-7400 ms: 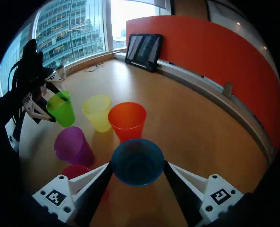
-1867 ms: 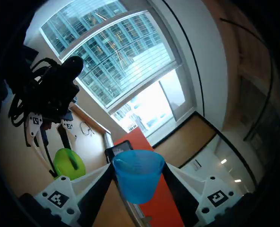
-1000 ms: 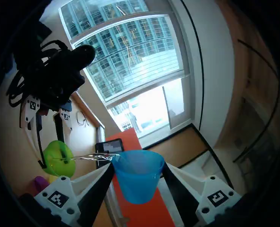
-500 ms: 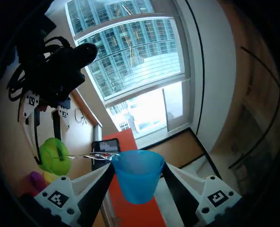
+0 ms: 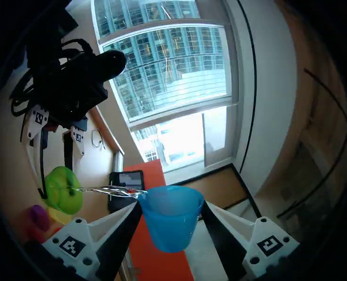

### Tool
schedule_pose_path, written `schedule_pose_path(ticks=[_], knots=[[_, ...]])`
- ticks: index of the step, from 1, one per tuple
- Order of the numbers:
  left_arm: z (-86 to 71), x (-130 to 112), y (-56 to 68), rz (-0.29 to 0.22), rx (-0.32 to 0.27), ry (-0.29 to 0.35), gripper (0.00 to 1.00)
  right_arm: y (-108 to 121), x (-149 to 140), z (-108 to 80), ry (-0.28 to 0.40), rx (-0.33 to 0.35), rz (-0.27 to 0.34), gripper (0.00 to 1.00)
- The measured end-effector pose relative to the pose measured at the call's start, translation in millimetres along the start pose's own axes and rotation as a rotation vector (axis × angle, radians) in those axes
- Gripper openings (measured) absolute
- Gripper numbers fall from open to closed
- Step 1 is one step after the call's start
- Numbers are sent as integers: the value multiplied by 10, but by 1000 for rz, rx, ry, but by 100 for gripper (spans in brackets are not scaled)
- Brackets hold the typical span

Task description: Pour water

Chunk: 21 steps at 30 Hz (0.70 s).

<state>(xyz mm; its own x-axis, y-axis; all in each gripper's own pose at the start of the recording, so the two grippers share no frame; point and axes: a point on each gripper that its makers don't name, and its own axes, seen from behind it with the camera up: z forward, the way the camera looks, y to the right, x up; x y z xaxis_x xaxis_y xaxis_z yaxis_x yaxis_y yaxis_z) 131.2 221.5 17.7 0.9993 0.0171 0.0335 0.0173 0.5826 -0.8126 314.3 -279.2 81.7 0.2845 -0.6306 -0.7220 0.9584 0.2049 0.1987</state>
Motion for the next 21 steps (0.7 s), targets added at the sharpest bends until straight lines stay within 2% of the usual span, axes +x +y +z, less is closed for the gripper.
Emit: schedule_pose_path(ticks=[21], knots=[[9, -9, -6, -3, -4, -1, 84, 31, 26, 46, -4, -1, -101, 91]])
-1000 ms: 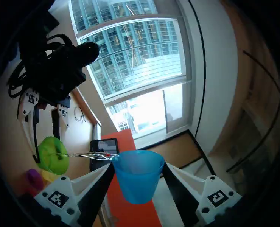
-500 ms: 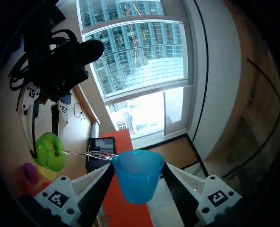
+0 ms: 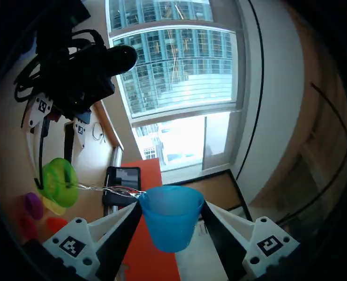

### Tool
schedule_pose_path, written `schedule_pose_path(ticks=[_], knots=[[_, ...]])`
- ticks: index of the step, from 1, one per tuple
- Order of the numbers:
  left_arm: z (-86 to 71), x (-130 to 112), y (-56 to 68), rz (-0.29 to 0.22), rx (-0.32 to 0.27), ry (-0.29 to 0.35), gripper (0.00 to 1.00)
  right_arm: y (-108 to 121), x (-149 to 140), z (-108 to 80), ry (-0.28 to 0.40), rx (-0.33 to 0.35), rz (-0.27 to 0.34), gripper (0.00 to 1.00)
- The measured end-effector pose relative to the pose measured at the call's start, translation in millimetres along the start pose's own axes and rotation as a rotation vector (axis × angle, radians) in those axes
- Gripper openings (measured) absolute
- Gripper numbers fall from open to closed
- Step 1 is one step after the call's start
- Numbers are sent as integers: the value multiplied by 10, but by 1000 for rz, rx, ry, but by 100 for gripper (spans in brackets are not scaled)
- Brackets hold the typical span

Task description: Pour water

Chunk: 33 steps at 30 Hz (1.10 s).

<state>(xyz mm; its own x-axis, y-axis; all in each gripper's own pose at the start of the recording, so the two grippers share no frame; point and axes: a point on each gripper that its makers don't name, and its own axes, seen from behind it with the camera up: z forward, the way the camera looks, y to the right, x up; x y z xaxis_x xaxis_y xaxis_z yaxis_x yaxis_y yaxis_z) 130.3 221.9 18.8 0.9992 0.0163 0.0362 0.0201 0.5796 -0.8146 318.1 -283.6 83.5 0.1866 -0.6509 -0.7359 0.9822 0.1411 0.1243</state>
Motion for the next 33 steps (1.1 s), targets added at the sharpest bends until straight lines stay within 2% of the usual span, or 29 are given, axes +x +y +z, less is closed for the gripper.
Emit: schedule_pose_path(ticks=[33], knots=[[9, -14, 12, -2, -6, 0, 84, 115, 93, 47, 12, -5, -173, 91]])
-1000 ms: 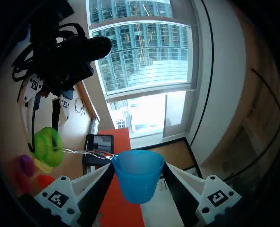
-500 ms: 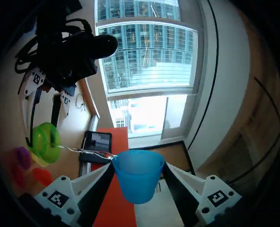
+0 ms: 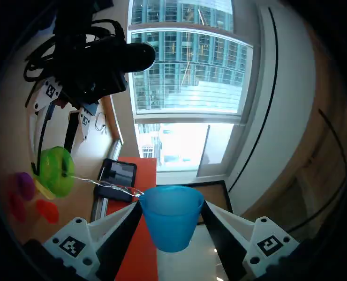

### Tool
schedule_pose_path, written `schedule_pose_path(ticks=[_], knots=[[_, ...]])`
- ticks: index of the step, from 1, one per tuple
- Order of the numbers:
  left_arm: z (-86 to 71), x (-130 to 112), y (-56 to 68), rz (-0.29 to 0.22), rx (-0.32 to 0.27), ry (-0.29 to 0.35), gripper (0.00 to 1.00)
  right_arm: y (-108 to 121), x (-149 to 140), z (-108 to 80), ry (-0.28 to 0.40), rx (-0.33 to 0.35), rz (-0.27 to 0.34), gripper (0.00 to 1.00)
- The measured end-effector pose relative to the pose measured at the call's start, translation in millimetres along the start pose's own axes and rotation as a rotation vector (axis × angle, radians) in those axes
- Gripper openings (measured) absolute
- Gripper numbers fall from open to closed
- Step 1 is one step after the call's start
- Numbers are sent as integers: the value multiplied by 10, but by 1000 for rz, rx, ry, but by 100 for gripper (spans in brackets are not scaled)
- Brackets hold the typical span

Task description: Pour water

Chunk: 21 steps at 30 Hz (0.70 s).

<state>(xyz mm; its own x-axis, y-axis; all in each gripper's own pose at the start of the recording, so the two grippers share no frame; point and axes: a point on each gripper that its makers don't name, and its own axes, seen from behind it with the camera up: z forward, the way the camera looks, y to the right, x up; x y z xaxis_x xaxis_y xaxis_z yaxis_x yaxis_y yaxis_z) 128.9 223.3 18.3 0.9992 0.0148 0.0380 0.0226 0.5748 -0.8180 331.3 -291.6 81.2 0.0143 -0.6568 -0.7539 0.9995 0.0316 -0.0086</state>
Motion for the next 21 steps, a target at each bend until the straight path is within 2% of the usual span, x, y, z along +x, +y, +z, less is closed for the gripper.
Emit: schedule_pose_path(ticks=[15, 21], knots=[[4, 23, -18, -2, 1, 7, 84, 5, 49, 37, -2, 4, -86, 91], [2, 7, -35, -9, 2, 9, 84, -35, 75, 48, 1, 10, -100, 91]])
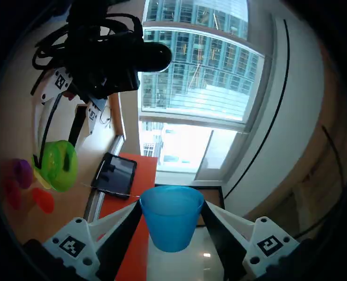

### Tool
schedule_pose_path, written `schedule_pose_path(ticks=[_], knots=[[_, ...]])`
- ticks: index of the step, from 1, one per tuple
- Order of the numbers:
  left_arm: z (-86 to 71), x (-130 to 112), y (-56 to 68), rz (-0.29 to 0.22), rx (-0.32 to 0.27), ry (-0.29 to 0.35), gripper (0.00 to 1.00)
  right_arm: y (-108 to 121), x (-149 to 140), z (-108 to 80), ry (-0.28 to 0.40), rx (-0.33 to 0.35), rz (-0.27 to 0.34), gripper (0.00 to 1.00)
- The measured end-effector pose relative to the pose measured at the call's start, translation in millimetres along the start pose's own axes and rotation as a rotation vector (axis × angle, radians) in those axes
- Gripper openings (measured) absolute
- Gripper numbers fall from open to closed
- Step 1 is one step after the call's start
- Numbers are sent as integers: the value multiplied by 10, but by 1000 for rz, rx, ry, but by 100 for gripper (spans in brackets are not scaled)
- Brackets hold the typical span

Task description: Pour water

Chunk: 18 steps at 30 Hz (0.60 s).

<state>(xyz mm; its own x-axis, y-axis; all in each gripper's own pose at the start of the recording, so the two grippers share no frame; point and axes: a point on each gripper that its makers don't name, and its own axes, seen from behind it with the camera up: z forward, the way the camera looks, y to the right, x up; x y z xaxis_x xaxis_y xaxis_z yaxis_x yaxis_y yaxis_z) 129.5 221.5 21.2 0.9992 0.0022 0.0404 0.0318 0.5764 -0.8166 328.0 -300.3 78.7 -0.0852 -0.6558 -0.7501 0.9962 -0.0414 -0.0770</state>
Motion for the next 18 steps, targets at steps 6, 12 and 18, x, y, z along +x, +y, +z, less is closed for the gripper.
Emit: schedule_pose_path(ticks=[6, 12, 18], knots=[[10, 11, -11, 1, 2, 1, 84, -5, 6, 2, 1, -3, 5, 91], [7, 19, -7, 1, 2, 2, 84, -27, -17, -16, -1, -3, 42, 91], [12, 31, -2, 7, 5, 0, 84, -12, -55, -72, -2, -15, 152, 91]])
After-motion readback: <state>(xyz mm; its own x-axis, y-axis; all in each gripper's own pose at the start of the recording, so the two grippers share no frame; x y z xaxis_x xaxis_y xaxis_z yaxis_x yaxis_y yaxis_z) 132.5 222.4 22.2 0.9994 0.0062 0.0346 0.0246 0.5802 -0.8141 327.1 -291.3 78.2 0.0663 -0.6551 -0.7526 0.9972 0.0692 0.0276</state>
